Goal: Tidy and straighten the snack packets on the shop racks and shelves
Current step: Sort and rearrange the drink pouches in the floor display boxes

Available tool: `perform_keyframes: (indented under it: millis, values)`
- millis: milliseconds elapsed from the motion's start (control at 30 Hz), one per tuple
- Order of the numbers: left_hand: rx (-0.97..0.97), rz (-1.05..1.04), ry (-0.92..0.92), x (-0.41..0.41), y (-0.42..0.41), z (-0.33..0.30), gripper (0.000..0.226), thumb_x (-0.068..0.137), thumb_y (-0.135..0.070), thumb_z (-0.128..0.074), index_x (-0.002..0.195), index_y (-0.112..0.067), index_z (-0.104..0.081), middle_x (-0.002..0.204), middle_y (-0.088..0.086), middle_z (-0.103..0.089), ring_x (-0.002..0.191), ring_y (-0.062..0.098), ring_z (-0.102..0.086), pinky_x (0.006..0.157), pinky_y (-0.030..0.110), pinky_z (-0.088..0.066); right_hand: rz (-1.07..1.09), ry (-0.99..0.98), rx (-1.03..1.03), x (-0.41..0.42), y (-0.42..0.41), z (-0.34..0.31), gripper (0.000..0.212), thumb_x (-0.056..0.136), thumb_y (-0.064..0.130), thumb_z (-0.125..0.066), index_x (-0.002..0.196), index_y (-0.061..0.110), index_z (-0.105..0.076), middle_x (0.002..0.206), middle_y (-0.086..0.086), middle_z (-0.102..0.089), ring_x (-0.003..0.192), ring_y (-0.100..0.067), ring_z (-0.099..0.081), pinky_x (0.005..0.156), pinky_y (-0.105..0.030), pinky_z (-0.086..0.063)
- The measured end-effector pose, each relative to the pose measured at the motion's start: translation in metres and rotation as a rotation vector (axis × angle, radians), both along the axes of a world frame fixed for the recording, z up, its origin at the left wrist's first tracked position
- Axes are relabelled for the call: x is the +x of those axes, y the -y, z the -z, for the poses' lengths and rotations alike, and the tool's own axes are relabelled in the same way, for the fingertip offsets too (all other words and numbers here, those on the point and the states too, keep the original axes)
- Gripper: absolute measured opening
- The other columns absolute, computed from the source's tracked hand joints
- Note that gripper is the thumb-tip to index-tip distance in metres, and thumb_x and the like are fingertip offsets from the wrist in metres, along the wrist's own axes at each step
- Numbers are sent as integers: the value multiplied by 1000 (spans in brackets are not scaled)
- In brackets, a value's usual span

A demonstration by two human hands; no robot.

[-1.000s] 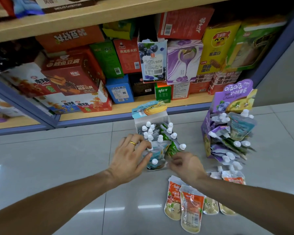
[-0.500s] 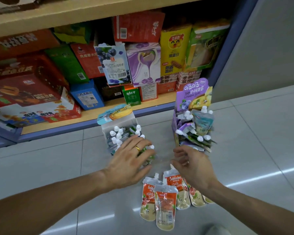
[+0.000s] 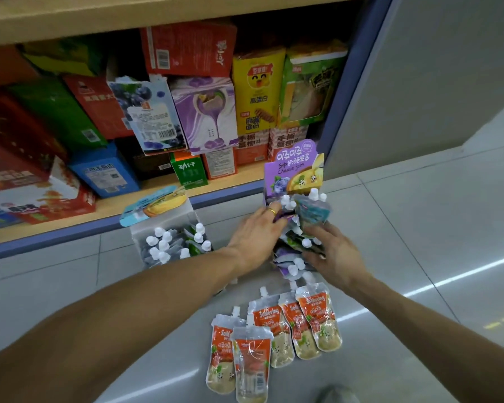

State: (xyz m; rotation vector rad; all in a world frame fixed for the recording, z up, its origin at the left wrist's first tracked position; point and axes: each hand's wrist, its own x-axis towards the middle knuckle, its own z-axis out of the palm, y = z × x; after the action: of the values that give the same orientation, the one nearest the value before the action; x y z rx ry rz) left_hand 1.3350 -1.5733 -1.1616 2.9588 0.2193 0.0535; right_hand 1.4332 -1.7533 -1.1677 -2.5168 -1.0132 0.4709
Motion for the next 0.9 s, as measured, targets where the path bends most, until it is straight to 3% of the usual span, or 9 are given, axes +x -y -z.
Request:
perform_keyframes:
  millis: [100, 167, 233, 300, 400, 533, 667, 900]
  values:
    - [-3, -15, 16, 9, 1, 2, 21, 100, -15, -55, 120, -13, -57, 124, 9, -46, 115, 31, -51, 91, 45, -49, 45, -5, 36, 7, -7, 1, 24, 93, 31, -69, 115, 24, -72, 109, -9, -72, 93, -34, -67, 74, -37, -53]
    - [-47, -38, 86, 13, -4, 2, 19, 98, -22, -61, 116, -18, -67, 122, 5, -52, 116, 26, -51, 95, 44, -50, 94, -20, 76, 14, -4, -7, 13, 94, 27, -67, 104, 20, -72, 94, -9, -73, 82, -33, -67, 66, -37, -52]
    - [-282, -101, 139, 11, -12, -7, 15, 95, -24, -66, 110, -24, -71, 115, -1, -65, 107, 17, -60, 92, 40, -52, 125, -11, 113, 21, 3, -25, 8, 97, 26, -64, 102, 22, -69, 86, -4, -71, 73, -26, -65, 57, -30, -46]
    - [-490, -172, 174, 1, -19, -24, 11, 94, -28, -70, 105, -27, -70, 99, -7, -73, 81, 1, -64, 78, 31, -53, 133, -26, 195, 25, 8, -45, 3, 98, 28, -65, 98, 25, -64, 81, 4, -67, 67, -17, -61, 51, -25, -40]
    - [-703, -250, 236, -22, -30, -51, 14, 92, -30, -77, 104, -27, -70, 86, -17, -71, 70, -4, -63, 67, 19, -50, 154, -66, 344, 31, 6, -73, 11, 96, 33, -68, 95, 24, -61, 82, 5, -67, 76, -21, -65, 61, -39, -53]
    - [-903, -306, 298, -65, -45, -83, 23, 88, -23, -82, 108, -22, -71, 90, -8, -75, 83, 10, -70, 78, 29, -60, 131, -259, 503, 20, -15, -100, 8, 94, 34, -70, 95, 36, -62, 89, 12, -73, 86, -17, -72, 77, -52, -60]
    - [-819, -324, 299, -110, -64, -102, 22, 86, -25, -83, 106, -21, -72, 94, -4, -74, 88, 13, -71, 82, 36, -61, 3, -221, 508, -4, -40, -111, 24, 87, 50, -65, 106, 37, -60, 99, 6, -72, 95, -23, -69, 82, -53, -56]
    - [-557, -85, 103, -150, -68, -88, 20, 93, -27, -76, 111, -21, -69, 100, -9, -71, 93, 9, -68, 78, 27, -57, -73, -201, 386, -30, -64, -111, 22, 94, 34, -70, 84, 22, -55, 81, 6, -65, 77, -13, -64, 61, -32, -44]
